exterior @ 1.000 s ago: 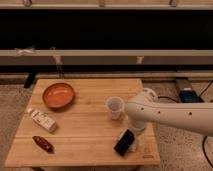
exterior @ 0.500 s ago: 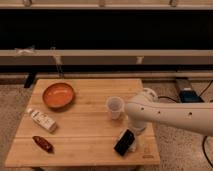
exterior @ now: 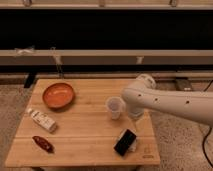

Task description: Pick up the ceramic cup

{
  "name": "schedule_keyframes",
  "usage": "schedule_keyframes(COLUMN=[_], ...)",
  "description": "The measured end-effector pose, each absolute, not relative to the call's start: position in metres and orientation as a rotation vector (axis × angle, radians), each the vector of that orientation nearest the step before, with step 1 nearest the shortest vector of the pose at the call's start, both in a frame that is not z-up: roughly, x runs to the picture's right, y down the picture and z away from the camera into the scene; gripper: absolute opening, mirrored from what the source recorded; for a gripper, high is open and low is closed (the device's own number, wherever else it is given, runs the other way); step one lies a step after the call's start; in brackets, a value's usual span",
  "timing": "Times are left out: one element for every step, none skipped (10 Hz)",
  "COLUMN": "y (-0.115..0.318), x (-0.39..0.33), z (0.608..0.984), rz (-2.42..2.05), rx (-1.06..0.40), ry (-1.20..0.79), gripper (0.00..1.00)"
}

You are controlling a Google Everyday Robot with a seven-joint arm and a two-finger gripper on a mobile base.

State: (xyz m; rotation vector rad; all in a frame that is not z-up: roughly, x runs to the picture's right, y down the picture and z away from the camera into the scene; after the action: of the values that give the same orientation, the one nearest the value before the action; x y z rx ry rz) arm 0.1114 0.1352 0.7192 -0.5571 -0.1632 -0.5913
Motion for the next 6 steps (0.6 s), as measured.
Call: schedule_keyframes(y=[0.126, 0.119, 0.118, 0.12, 0.124, 0.125], x=[0.101, 0.091, 0.089, 0.088, 0.087, 0.087], z=[0.724, 0.732, 0.74, 0.752, 0.764, 0.77], rz=[-0.615, -0.641, -0.65, -0.655, -0.656, -0.653], rx=[-0.547, -0.542, -0.545, -0.554, -0.562, -0.564], ry=[-0.171, -0.183, -0.189, -0.196, -0.202, -0.209], gripper=[0.8, 0.8, 0.8, 0.8, 0.8, 0.8])
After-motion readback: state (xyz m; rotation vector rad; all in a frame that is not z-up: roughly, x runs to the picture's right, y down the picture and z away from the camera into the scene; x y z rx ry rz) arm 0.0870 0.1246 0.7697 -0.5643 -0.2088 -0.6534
